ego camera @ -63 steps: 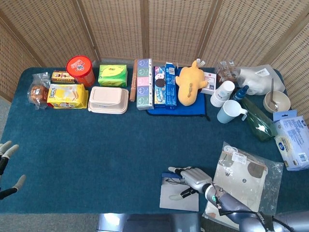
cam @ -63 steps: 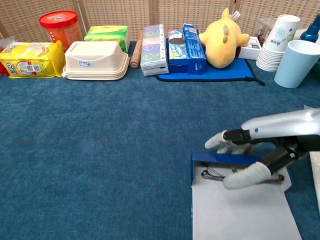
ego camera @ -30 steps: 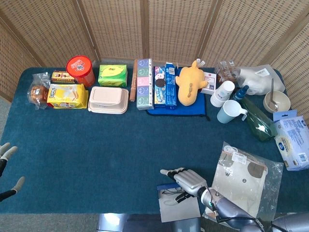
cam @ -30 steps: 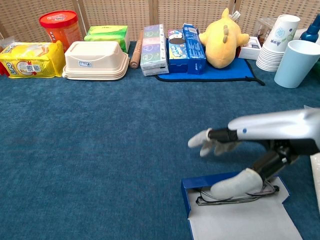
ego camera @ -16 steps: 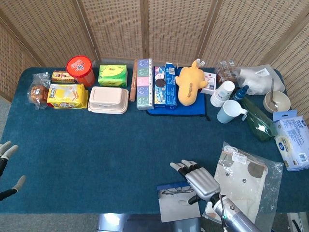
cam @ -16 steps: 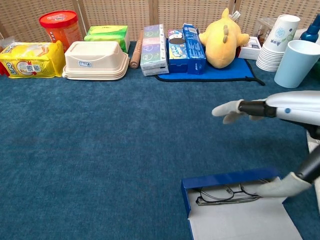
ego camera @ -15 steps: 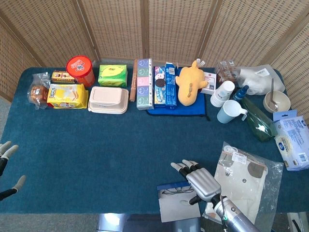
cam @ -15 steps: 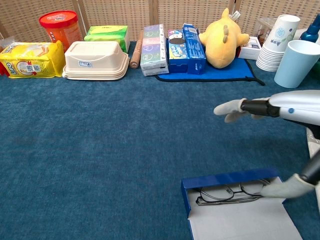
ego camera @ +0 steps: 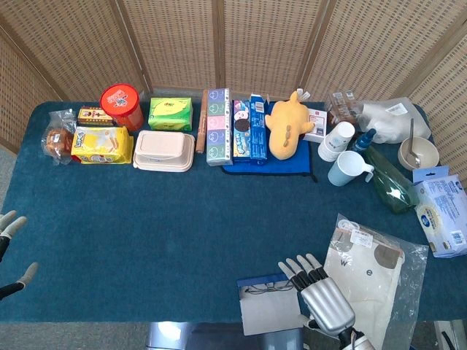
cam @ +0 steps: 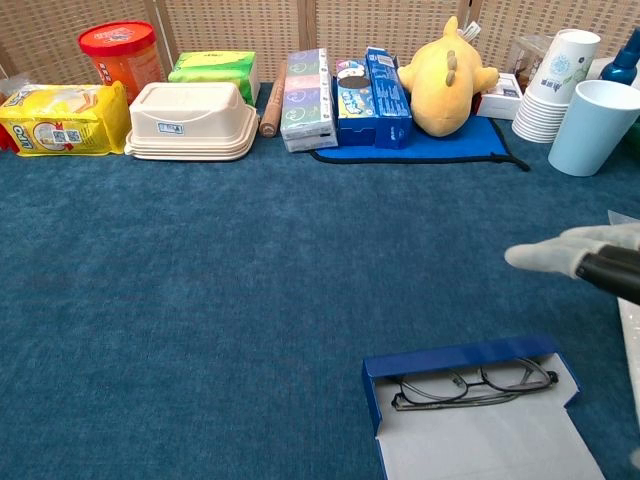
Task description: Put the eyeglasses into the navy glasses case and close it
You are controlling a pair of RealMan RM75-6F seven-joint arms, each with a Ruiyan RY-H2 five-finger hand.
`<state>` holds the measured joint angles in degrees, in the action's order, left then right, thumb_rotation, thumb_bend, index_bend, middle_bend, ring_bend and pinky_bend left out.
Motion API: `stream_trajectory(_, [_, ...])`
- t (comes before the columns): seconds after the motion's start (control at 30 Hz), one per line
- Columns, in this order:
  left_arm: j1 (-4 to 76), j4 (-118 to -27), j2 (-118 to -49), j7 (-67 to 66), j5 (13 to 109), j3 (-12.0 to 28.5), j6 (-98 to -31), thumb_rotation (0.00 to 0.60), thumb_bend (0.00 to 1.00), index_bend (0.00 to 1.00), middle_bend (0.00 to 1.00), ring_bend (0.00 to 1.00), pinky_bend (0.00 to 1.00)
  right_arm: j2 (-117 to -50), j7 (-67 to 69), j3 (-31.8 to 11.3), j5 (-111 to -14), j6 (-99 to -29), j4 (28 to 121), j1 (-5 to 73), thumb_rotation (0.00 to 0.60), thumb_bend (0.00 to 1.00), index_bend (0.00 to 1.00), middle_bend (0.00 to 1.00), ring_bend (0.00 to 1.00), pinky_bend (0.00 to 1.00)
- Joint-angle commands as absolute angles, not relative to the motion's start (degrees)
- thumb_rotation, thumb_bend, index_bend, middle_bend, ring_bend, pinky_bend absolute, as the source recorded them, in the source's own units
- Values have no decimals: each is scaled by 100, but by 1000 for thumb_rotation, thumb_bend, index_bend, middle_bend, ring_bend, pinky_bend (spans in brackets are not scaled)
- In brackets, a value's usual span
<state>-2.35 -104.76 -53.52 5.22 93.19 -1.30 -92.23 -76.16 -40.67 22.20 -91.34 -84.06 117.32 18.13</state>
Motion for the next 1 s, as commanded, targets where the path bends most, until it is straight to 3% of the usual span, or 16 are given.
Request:
stream_trajectory(0.03, [-232, -10408, -5363, 588, 9321, -129, -9229, 600, 282, 91, 60, 36, 0, -7690, -4115, 2424, -9503, -8637, 11362, 1414, 488, 148, 0, 69, 0, 81])
stream_trajectory(0.23, [-240, -10315, -5389, 661, 9375, -136, -9282, 600, 283, 89, 60, 36, 0, -7836, -4095, 2418, -9815, -8742, 10949, 1001, 491, 149, 0, 45, 0, 71])
stream_trajectory(0.43, [-253, -10294, -5389, 682, 9450, -159, -9327, 600, 282, 84, 60, 35, 0, -8026, -4235, 2332, -10145, -8810, 10592, 741, 599, 149, 0, 35, 0, 65])
stream_trajectory(1.0, [-440, -10038, -5373, 988, 9619, -250, -9677, 600, 283, 80, 60, 35, 0, -8878, -4121, 2162, -10642, -8786, 9547, -22, 600, 141, 0, 6, 0, 61])
